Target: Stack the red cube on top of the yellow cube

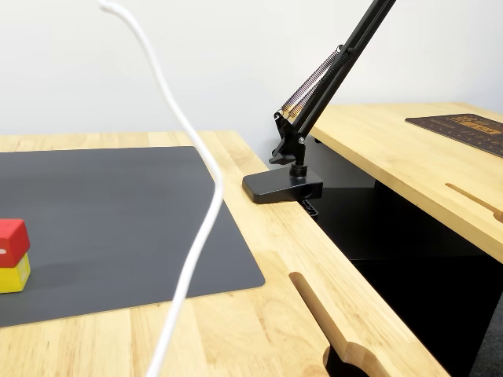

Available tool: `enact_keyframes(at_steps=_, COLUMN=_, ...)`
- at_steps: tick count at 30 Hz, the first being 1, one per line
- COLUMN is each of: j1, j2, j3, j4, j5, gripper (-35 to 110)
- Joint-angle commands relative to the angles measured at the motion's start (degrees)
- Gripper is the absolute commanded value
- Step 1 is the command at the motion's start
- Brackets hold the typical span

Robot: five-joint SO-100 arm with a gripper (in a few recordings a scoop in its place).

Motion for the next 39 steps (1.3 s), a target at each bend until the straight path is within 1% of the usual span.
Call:
enact_keyframes(at_steps=1, j1=-1.05, j2=5.80, j3=2.99, j4=1.85, j5=-0.18, gripper=2)
enact_keyframes(at_steps=6, j1=-1.23, j2=11.87, j3=9.23, j4=0.26, j5=1.14, gripper=0)
enact_keyframes(at_steps=16, j1=-4.04, j2=26.10, j3=27.77, j4=-4.31, j5=1.05, gripper=0)
enact_keyframes(at_steps=22, j1=-11.16, j2=35.60, j3=39.55, j4=-7.56, j5=1.85, gripper=0)
enact_keyframes(at_steps=28, j1=-16.96, j2=39.37, j3=45.53, j4=-10.55, j5=4.48, gripper=0)
enact_keyframes(at_steps=39, j1=-22.41, j2=51.77, j3=59.59, j4=-16.79, j5=6.42, gripper=0)
